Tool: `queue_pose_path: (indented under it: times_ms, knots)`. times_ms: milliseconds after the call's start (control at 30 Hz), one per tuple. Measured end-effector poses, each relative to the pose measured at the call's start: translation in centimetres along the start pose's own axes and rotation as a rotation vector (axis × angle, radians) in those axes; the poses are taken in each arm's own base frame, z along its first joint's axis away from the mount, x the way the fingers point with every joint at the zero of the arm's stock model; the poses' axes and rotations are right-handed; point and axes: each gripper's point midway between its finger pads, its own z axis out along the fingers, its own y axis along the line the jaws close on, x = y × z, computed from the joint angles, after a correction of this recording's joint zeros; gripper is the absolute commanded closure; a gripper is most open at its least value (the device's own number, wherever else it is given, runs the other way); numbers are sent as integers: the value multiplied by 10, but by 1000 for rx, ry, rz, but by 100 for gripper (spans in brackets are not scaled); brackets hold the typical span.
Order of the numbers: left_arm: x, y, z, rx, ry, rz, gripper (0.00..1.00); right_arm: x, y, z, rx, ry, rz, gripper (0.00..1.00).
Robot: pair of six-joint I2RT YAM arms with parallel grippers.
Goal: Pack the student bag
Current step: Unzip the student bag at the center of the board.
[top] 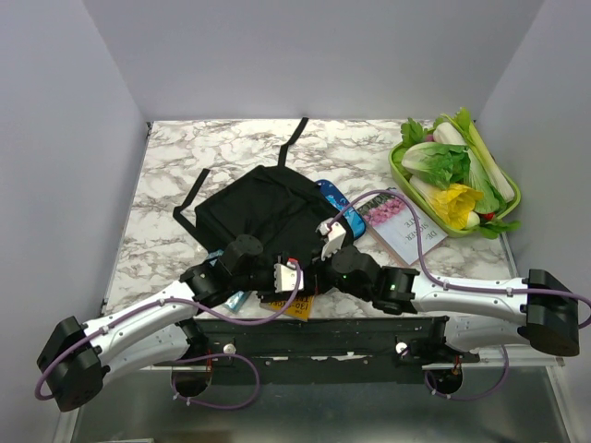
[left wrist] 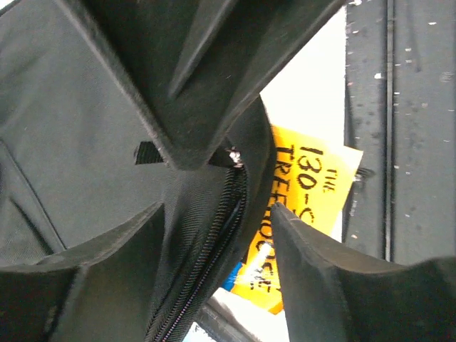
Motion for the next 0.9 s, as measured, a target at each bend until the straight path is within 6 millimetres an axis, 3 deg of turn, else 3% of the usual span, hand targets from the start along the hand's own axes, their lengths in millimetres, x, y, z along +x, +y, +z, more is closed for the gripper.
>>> queue_pose_path:
  times_ms: [33, 133, 167, 233, 500, 700, 900]
  knots:
    - [4, 3, 2, -25, 8, -1, 39, 0, 0, 0, -1, 0, 0, 99]
    - [10, 9, 5, -69, 13, -8, 70, 0, 1, 0, -2, 1, 1, 99]
    - [9, 9, 6, -74, 9, -8, 89, 0, 0, 0, -2, 1, 0, 99]
    - [5, 11, 7, -81, -8, -3, 100, 0, 0, 0, -2, 0, 1, 99]
    - [-13, 14, 1, -66, -25, -12, 100, -5, -8, 0, 33, -12, 23, 99]
    - [-31, 16, -6, -51, -54, -18, 100, -15, -38, 3, 115, -22, 67, 99]
    - [-32, 13, -11, -47, -54, -12, 100, -17, -62, -1, 185, 2, 72, 99]
